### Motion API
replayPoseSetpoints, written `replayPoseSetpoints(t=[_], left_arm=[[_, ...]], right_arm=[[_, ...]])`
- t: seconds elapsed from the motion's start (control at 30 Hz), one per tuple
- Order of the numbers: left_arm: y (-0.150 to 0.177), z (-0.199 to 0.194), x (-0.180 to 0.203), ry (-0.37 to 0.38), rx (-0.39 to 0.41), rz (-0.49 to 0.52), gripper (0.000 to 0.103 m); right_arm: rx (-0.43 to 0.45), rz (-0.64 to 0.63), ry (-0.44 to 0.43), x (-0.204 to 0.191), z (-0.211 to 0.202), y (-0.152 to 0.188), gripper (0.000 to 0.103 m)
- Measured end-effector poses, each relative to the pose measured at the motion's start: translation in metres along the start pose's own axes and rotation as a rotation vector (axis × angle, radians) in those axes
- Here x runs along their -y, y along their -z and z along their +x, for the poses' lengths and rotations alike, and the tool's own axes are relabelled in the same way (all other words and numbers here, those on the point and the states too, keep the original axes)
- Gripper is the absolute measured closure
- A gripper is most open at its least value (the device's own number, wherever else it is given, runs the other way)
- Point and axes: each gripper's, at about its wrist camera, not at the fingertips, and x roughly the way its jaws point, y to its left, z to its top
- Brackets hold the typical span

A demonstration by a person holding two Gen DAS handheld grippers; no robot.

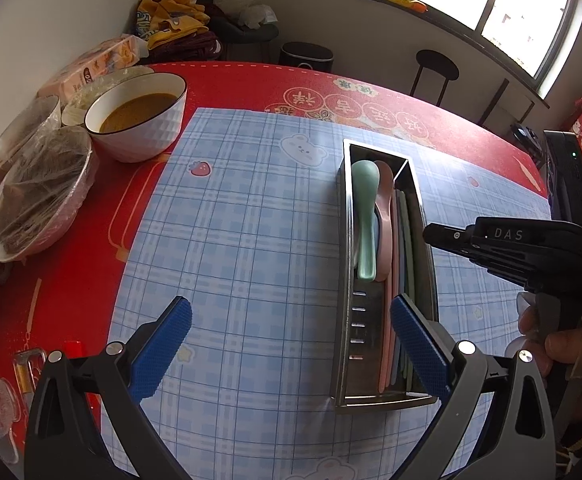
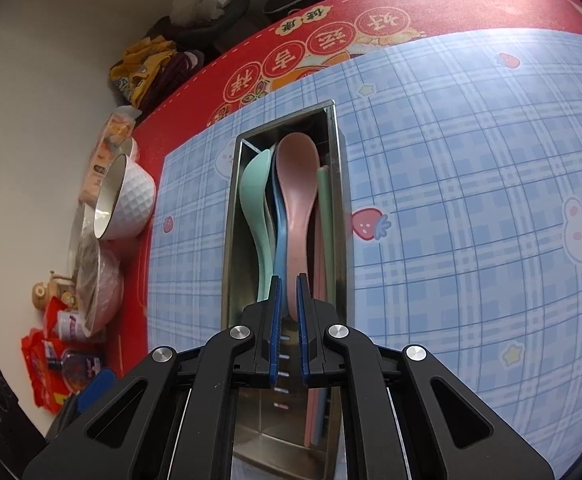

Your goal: Organize utensils

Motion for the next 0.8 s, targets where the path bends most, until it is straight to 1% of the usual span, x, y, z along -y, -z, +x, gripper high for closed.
replayPoseSetpoints(t=[0.2, 0.23, 0.3, 0.37, 0.47, 0.53, 0.57, 0.63, 0.7, 0.73, 0.8], left_arm=[[-0.015, -0.020, 0.012, -0.018, 0.068, 0.030, 0.006], [-0.018, -0.023, 0.015, -0.017, 0.079, 0.035, 0.006], [-0.023, -0.031, 0.022, -0.014, 0.102, 0.048, 0.006], [-0.029, -0.040, 0.030, -0.017, 0.127, 0.063, 0.006], [-0.039, -0.057, 0.047, -0.040, 0.175, 0.095, 0.006], [-0.046, -0.071, 0.059, -0.056, 0.215, 0.116, 0.006], [-0.049, -0.078, 0.064, -0.057, 0.236, 0.125, 0.006], [-0.054, -0.095, 0.075, -0.045, 0.286, 0.135, 0.006], [-0.059, -0.111, 0.084, -0.039, 0.331, 0.135, 0.006], [-0.061, -0.119, 0.089, -0.044, 0.352, 0.142, 0.006], [-0.063, -0.132, 0.101, -0.054, 0.391, 0.166, 0.006]], right_arm=[[0.081, -0.147, 0.070, 0.000, -0.038, -0.008, 0.094], [0.094, -0.165, 0.077, 0.000, -0.046, -0.010, 0.093], [0.129, -0.196, 0.085, 0.001, -0.064, -0.012, 0.081], [0.179, -0.240, 0.094, 0.000, -0.085, -0.014, 0.061], [0.248, -0.319, 0.106, -0.004, -0.118, -0.013, 0.048], [0.293, -0.359, 0.113, -0.006, -0.142, -0.012, 0.041], [0.315, -0.379, 0.121, -0.007, -0.153, -0.011, 0.035], [0.359, -0.407, 0.134, -0.008, -0.177, -0.008, 0.029], [0.405, -0.415, 0.143, -0.008, -0.199, -0.003, 0.018], [0.434, -0.413, 0.149, -0.007, -0.210, -0.001, 0.016], [0.477, -0.405, 0.157, -0.005, -0.230, 0.004, 0.016]])
